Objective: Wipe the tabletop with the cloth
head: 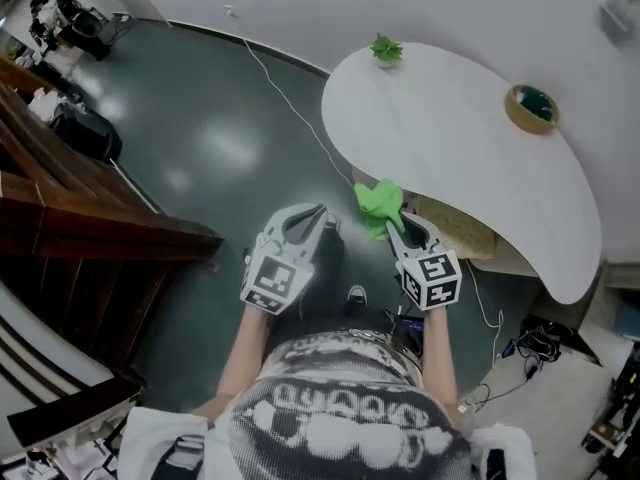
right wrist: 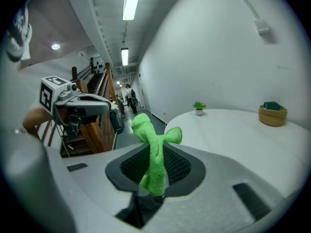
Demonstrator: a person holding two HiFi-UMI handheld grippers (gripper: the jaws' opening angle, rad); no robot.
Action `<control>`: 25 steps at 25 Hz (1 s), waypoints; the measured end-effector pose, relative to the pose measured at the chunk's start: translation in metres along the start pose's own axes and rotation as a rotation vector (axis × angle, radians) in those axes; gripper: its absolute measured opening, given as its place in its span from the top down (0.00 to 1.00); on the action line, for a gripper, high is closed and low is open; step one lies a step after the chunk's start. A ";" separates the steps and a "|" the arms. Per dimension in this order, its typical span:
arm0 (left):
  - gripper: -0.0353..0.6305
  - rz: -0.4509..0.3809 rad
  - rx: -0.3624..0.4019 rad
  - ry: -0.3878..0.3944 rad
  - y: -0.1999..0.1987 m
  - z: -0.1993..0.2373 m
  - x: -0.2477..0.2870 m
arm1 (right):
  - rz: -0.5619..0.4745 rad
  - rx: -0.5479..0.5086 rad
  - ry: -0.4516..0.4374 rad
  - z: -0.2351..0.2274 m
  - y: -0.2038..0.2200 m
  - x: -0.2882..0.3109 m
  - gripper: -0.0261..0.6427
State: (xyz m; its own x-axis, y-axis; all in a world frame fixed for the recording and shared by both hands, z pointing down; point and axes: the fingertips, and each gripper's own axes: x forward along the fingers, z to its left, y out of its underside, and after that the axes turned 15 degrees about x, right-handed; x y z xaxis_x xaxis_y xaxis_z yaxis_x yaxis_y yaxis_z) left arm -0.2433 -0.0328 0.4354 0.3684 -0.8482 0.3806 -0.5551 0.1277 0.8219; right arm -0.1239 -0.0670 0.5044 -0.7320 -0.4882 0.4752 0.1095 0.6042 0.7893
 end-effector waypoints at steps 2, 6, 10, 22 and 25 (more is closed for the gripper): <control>0.94 -0.017 0.005 0.024 0.004 0.023 0.023 | -0.004 0.004 0.023 -0.008 -0.016 0.020 0.84; 0.94 -0.058 0.030 0.088 0.008 0.068 0.066 | -0.009 0.016 0.092 -0.028 -0.053 0.063 0.84; 0.94 -0.077 0.061 0.157 0.015 0.114 0.101 | -0.007 0.019 0.133 -0.041 -0.091 0.114 0.84; 0.94 -0.118 0.096 0.261 0.049 0.203 0.157 | 0.053 -0.020 0.169 -0.064 -0.162 0.273 0.84; 0.94 -0.121 0.087 0.268 0.057 0.215 0.164 | 0.099 -0.048 0.168 -0.070 -0.167 0.310 0.84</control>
State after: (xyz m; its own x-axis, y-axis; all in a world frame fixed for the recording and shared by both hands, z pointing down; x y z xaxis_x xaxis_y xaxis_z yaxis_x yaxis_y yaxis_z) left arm -0.3746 -0.2752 0.4538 0.6129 -0.6871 0.3902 -0.5527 -0.0200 0.8331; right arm -0.3221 -0.3635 0.5476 -0.5937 -0.5288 0.6065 0.2100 0.6258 0.7512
